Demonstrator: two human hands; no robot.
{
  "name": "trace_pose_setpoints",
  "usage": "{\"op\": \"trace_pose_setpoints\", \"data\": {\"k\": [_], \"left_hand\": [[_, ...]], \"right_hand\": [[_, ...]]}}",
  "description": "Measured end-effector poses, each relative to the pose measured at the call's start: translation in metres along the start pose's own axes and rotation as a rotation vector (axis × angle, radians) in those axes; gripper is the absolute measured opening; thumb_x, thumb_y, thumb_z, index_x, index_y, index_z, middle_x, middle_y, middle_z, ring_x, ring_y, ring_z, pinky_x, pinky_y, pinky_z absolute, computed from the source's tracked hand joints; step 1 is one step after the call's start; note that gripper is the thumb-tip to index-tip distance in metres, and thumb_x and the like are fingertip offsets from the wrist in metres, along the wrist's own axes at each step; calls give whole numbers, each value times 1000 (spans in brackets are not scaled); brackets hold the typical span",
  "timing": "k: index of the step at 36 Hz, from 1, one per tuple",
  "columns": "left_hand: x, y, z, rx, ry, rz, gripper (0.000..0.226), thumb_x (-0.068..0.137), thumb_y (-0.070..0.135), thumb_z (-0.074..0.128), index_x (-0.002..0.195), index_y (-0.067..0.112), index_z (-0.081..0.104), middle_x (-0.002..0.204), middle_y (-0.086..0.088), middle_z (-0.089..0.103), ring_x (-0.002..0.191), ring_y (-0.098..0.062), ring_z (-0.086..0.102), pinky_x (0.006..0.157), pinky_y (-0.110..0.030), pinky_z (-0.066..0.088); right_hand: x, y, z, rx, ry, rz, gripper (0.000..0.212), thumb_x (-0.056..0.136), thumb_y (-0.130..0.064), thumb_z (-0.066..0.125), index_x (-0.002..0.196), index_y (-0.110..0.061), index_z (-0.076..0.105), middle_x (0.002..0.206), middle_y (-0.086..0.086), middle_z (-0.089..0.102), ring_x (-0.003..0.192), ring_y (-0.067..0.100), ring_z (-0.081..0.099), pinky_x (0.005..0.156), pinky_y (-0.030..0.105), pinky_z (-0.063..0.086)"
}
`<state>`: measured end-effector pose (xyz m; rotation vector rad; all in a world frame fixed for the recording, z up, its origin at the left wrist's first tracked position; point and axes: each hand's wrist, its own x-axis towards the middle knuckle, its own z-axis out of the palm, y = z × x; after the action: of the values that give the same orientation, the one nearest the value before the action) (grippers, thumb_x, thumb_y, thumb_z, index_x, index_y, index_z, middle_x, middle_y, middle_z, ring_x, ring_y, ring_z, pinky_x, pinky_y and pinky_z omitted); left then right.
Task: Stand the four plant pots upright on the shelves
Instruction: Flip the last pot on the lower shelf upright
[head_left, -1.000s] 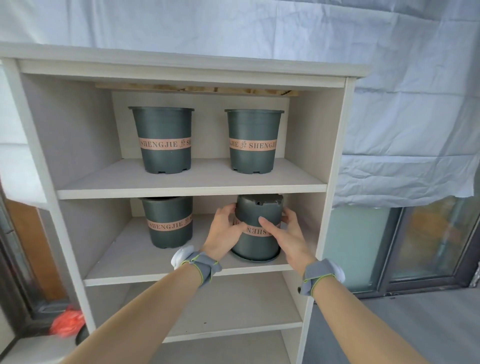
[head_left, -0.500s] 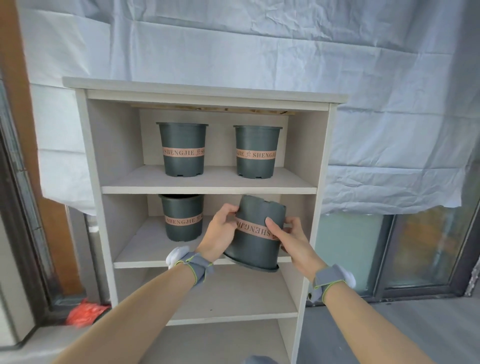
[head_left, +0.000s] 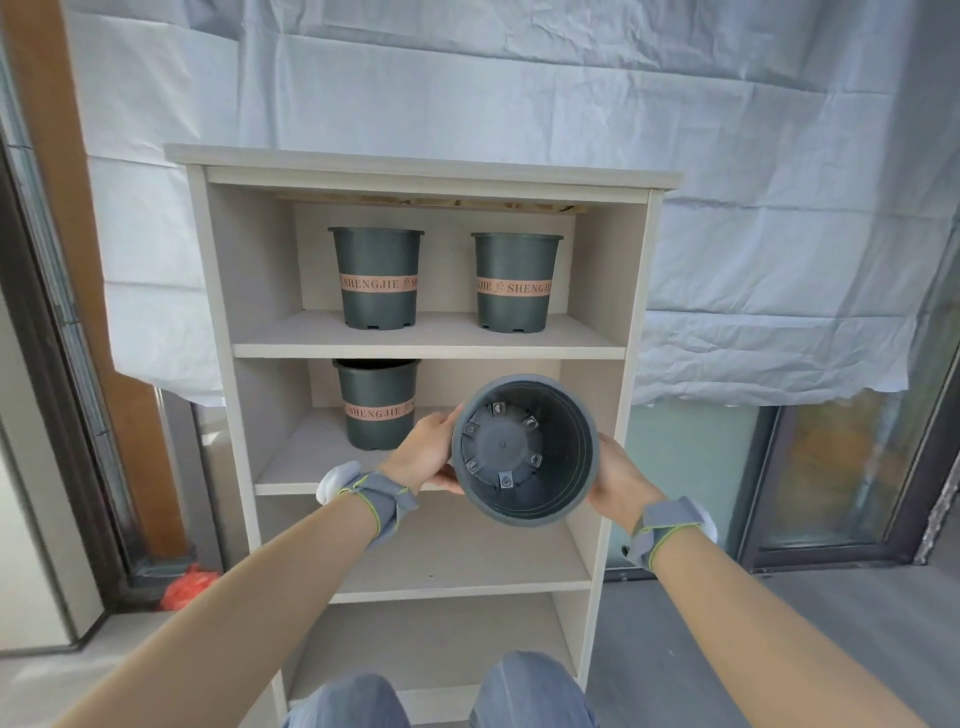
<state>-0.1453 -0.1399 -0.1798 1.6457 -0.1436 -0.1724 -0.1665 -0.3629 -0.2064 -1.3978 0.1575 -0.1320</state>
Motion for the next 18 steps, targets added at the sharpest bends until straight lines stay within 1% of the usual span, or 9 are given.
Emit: {"op": "trace_pose_setpoints", "data": {"k": [2, 4, 5, 7, 10, 12, 14, 16, 18], "left_hand": [[-2, 1, 2, -4, 29, 7, 35, 103, 29, 47, 112, -1, 62, 87, -19, 71, 54, -28, 71, 49, -42, 59], [-3, 1, 4, 4, 26, 12, 29, 102, 15, 44, 116, -4, 61, 96, -25, 72, 65, -40, 74, 56, -50, 62], [-2, 1, 5, 11, 29, 12, 29, 102, 10, 41, 120, -4, 59, 103, -27, 71, 70, -46, 74, 60, -52, 63], [-3, 0, 5, 36, 43, 20, 30, 103, 6, 33, 127, 0, 51, 116, -24, 64, 68, -47, 73, 59, -47, 63], [0, -3, 5, 41, 62, 53, 29, 106, 8, 30, 131, 6, 44, 124, -17, 49, 54, -33, 72, 51, -34, 62], [3, -3, 4, 24, 70, 64, 24, 107, 13, 33, 126, 6, 45, 120, -16, 50, 53, -30, 71, 50, -32, 61], [8, -4, 2, 35, 65, 78, 26, 107, 20, 36, 124, 4, 46, 115, -15, 53, 50, -28, 70, 48, -31, 60], [9, -6, 1, 78, 48, 108, 29, 107, 26, 37, 124, 4, 46, 113, -14, 54, 49, -25, 69, 47, -30, 59], [10, -8, 0, 165, 50, 152, 35, 106, 31, 38, 128, 6, 47, 116, -11, 56, 51, -23, 68, 46, -28, 57]], "right_hand": [[-2, -1, 0, 26, -12, 18, 22, 105, -14, 48, 91, -8, 64, 73, 9, 66, 66, 22, 59, 60, 30, 46], [-6, -5, 3, 22, -15, 30, 27, 105, -11, 43, 85, -8, 60, 61, 3, 65, 55, 17, 58, 51, 25, 48], [-5, -7, 3, 13, -1, 36, 24, 105, -11, 42, 91, -6, 60, 64, 4, 63, 53, 16, 54, 50, 26, 48], [-5, -9, 6, 25, 19, 48, 23, 105, -13, 38, 103, -3, 59, 78, 8, 60, 51, 17, 43, 51, 28, 46], [-4, -9, 7, 66, -1, 56, 29, 107, -28, 44, 103, -6, 62, 94, 10, 61, 48, 15, 39, 55, 30, 47], [-5, -9, 8, 96, -14, 78, 33, 104, -38, 50, 105, -7, 62, 90, 12, 62, 49, 14, 42, 57, 30, 50], [-1, -7, 7, 122, -22, 81, 36, 102, -41, 53, 106, -7, 62, 85, 12, 61, 50, 14, 43, 58, 29, 51], [-1, -5, 7, 149, -25, 75, 36, 102, -41, 52, 108, -7, 63, 86, 12, 59, 51, 14, 42, 58, 29, 48], [1, -3, 6, 169, -19, 59, 35, 104, -39, 51, 109, -7, 63, 84, 11, 57, 51, 13, 39, 56, 28, 44]]}}
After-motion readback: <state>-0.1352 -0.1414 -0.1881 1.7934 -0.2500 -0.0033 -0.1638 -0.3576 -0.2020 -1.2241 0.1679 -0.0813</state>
